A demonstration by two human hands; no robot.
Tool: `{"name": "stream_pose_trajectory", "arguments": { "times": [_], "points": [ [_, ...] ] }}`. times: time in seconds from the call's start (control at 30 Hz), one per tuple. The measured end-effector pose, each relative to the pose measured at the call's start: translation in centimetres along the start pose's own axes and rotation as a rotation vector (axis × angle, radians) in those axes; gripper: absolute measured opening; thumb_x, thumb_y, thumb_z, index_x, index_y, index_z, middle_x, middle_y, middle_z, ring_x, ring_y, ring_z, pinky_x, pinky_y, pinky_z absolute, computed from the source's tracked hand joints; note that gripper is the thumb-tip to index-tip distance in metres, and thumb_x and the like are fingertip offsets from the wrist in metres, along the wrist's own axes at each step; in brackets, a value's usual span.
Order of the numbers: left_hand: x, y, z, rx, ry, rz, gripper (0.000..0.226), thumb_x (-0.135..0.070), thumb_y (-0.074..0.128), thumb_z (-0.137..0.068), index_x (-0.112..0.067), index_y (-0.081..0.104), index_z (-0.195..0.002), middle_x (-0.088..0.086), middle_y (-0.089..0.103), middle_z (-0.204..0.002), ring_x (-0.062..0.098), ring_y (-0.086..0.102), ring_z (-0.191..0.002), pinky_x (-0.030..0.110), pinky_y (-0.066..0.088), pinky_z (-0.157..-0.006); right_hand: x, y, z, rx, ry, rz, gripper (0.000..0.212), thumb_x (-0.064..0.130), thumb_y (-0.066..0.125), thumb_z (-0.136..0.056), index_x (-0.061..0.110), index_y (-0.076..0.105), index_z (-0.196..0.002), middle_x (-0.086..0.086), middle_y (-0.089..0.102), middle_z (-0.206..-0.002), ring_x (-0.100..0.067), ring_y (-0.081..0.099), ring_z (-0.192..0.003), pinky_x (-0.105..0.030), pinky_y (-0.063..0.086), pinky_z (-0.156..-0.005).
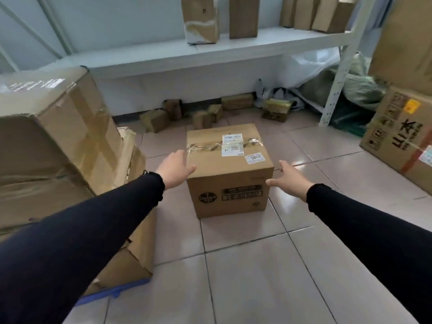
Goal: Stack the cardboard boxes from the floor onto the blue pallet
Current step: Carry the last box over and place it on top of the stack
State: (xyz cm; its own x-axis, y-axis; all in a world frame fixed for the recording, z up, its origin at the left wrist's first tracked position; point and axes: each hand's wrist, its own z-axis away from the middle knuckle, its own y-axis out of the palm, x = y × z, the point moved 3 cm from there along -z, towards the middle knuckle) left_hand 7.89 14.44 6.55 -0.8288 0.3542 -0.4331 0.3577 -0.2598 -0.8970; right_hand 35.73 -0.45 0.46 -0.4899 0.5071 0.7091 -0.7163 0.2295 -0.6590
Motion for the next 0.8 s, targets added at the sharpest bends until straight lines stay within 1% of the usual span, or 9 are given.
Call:
{"name": "stream_pose_trajectory", "arguments": {
  "times": [0.07,0.23,0.3,0.37,0.43,0.53,0.6,0.73,0.8],
  "points": [
    [1.5,2.1,-1.3,-0.016,-0.117,0.175,0.079,-0.04,0.057,-0.1,-0.007,0.019,-0.162,0.014,0.028,-0.166,0.03,0.031,-0.15,0.039,0.03,-0.115,-2.1,1.2,-1.7,0.024,0.054,-0.078,0.098,0.026,0.077,-0.09,0.009,0.016,-0.164,-0.014,0.033,-0.166,-0.033,0.037,-0.151,-0.044,0.036,-0.118],
    [3.8,6.7,-3.6,0.036,-0.326,0.587,0.099,-0.056,0.058,-0.095,-0.011,0.004,-0.164,0.009,0.015,-0.171,0.03,0.021,-0.154,0.044,0.023,-0.119,-4.4,3.6,-5.2,0.071,0.102,-0.195,0.102,0.02,0.08,-0.088,0.012,0.014,-0.166,-0.014,0.035,-0.166,-0.033,0.038,-0.149,-0.045,0.036,-0.117],
    [4.1,8.2,-4.4,0.097,-0.332,0.734,0.096,-0.061,0.059,-0.092,-0.015,0.016,-0.163,0.007,0.029,-0.167,0.027,0.034,-0.147,0.041,0.027,-0.116,-4.5,4.4,-6.0,0.089,0.081,-0.246,0.092,0.011,0.078,-0.089,0.013,0.023,-0.163,-0.007,0.051,-0.15,-0.027,0.049,-0.138,-0.036,0.04,-0.105],
    [4.0,9.4,-5.0,0.124,-0.3,0.849,0.077,-0.056,0.061,-0.093,-0.02,0.035,-0.156,0.004,0.052,-0.15,0.02,0.051,-0.129,0.035,0.035,-0.104,-4.4,5.3,-6.4,0.123,0.041,-0.315,0.08,0.005,0.076,-0.089,0.016,0.034,-0.156,0.001,0.057,-0.13,-0.021,0.054,-0.126,-0.031,0.041,-0.094],
    [4.0,10.1,-4.9,0.101,-0.315,0.947,0.072,-0.049,0.065,-0.093,-0.022,0.036,-0.154,0.001,0.06,-0.136,0.017,0.056,-0.117,0.034,0.042,-0.093,-4.6,6.4,-6.5,0.128,0.016,-0.425,0.083,0.002,0.078,-0.086,0.017,0.033,-0.154,-0.002,0.06,-0.133,-0.025,0.055,-0.131,-0.033,0.046,-0.097],
    [3.8,10.4,-3.8,0.059,-0.331,1.032,0.071,-0.04,0.067,-0.095,-0.022,0.032,-0.154,-0.003,0.06,-0.122,0.013,0.057,-0.106,0.03,0.046,-0.077,-4.9,7.5,-5.9,0.098,0.02,-0.586,0.088,0.002,0.08,-0.084,0.018,0.03,-0.154,-0.005,0.059,-0.139,-0.025,0.055,-0.132,-0.041,0.046,-0.109],
    [3.5,10.3,-2.7,0.029,-0.342,1.042,0.069,-0.038,0.066,-0.095,-0.021,0.032,-0.154,-0.003,0.059,-0.116,0.012,0.057,-0.101,0.028,0.045,-0.072,-5.3,7.8,-5.1,0.09,0.029,-0.637,0.088,0.003,0.081,-0.085,0.02,0.029,-0.154,-0.003,0.059,-0.139,-0.023,0.054,-0.13,-0.04,0.044,-0.11],
    [2.1,8.5,-0.9,-0.008,-0.301,1.018,0.07,-0.043,0.065,-0.094,-0.022,0.033,-0.153,-0.002,0.06,-0.12,0.013,0.057,-0.105,0.029,0.044,-0.075,-5.1,6.9,-3.2,0.063,0.015,-0.719,0.089,0.009,0.082,-0.084,0.025,0.03,-0.155,-0.001,0.061,-0.137,-0.024,0.055,-0.129,-0.047,0.043,-0.113],
    [0.6,6.4,-0.5,-0.026,-0.254,1.0,0.071,-0.045,0.065,-0.094,-0.023,0.033,-0.153,0.0,0.06,-0.125,0.016,0.056,-0.109,0.032,0.045,-0.079,-3.9,5.2,-2.1,0.023,-0.016,-0.772,0.085,0.013,0.083,-0.084,0.026,0.032,-0.152,0.002,0.062,-0.132,-0.021,0.058,-0.124,-0.043,0.048,-0.104]
  ]
}}
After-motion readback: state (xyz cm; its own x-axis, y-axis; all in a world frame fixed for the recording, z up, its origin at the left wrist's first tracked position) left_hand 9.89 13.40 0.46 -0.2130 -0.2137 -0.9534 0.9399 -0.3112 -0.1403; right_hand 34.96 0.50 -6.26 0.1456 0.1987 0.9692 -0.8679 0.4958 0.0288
